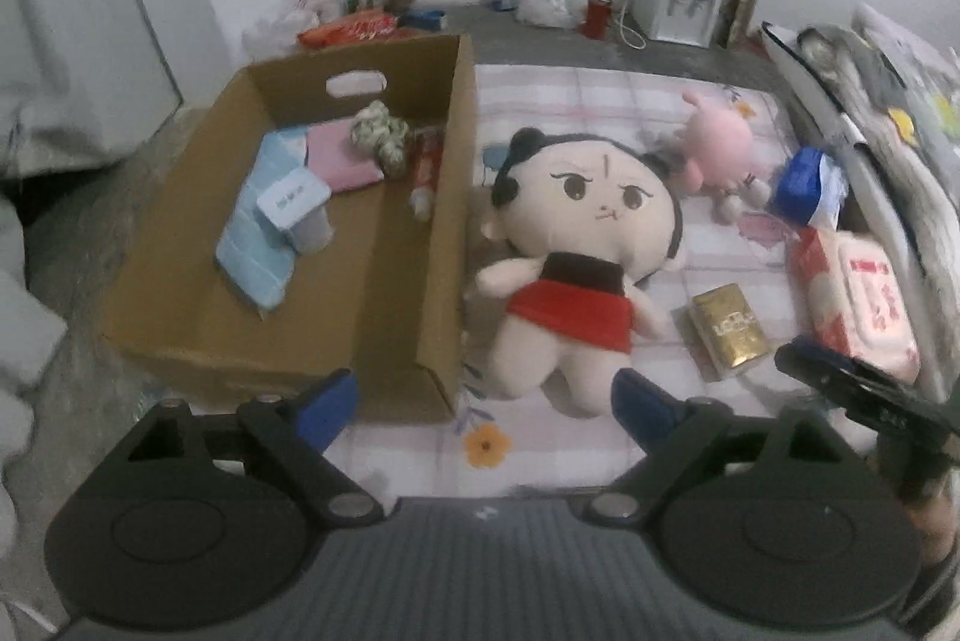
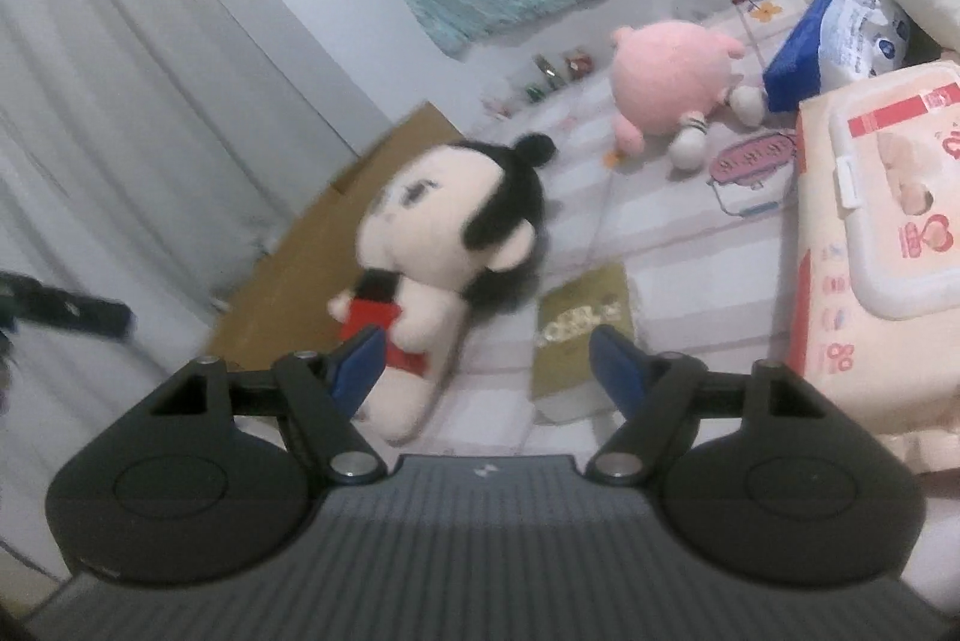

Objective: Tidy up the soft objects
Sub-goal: 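Lower the left tool onto the gold tissue pack and close on it, then lift the gold tissue pack with the left tool while the right tool grasps the pink plush, then carry the gold pack in the left tool and pink plush in the right tool to the box, then release the pink plush into the box with the right tool while the left tool lowers the gold pack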

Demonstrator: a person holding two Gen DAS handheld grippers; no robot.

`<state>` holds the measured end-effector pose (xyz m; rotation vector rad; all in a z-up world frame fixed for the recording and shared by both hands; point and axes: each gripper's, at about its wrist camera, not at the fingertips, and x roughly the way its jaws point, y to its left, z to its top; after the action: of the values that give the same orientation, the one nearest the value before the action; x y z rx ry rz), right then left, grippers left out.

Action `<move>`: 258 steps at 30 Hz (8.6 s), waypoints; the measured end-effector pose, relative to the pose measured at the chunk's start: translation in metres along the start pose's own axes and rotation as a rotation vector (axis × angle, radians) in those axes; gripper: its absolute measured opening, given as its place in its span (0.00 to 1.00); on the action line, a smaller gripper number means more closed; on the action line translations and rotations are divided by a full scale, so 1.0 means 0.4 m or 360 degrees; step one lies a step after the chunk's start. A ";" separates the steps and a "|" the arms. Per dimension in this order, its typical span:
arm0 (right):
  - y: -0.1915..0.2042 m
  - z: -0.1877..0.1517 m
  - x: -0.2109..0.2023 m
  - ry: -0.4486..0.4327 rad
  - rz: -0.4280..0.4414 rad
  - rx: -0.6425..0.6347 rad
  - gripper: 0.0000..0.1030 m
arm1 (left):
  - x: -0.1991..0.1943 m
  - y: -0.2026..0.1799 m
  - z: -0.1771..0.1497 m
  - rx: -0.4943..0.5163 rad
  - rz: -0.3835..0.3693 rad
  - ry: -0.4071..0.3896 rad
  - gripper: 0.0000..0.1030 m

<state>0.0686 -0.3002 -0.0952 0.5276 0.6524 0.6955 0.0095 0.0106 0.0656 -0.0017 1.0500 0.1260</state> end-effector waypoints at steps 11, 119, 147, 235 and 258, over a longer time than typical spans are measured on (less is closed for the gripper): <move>0.023 0.010 -0.108 -0.0210 -0.0119 -0.0069 0.75 | 0.141 -0.212 0.025 0.0111 -0.0480 0.0125 0.91; -0.062 0.128 0.199 0.0510 -0.0002 0.0550 0.79 | 0.152 0.069 0.105 -0.0216 -0.0759 -0.0500 0.62; 0.097 0.064 0.155 0.0336 -0.1039 -0.0356 0.93 | 0.115 0.141 0.049 -0.0295 -0.0744 -0.0504 0.61; 0.629 0.269 1.117 0.1150 -0.0414 -0.0996 0.35 | 0.148 0.652 -0.007 -0.0790 -0.0305 -0.0622 0.60; 0.688 0.173 1.079 0.1312 -0.0334 -0.1607 0.58 | 0.130 0.650 -0.003 -0.0755 -0.0308 -0.0594 0.60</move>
<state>0.2583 0.1761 -0.0309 -0.7993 0.9818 0.9318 0.0067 0.2742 0.0354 -0.4912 0.6238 0.1888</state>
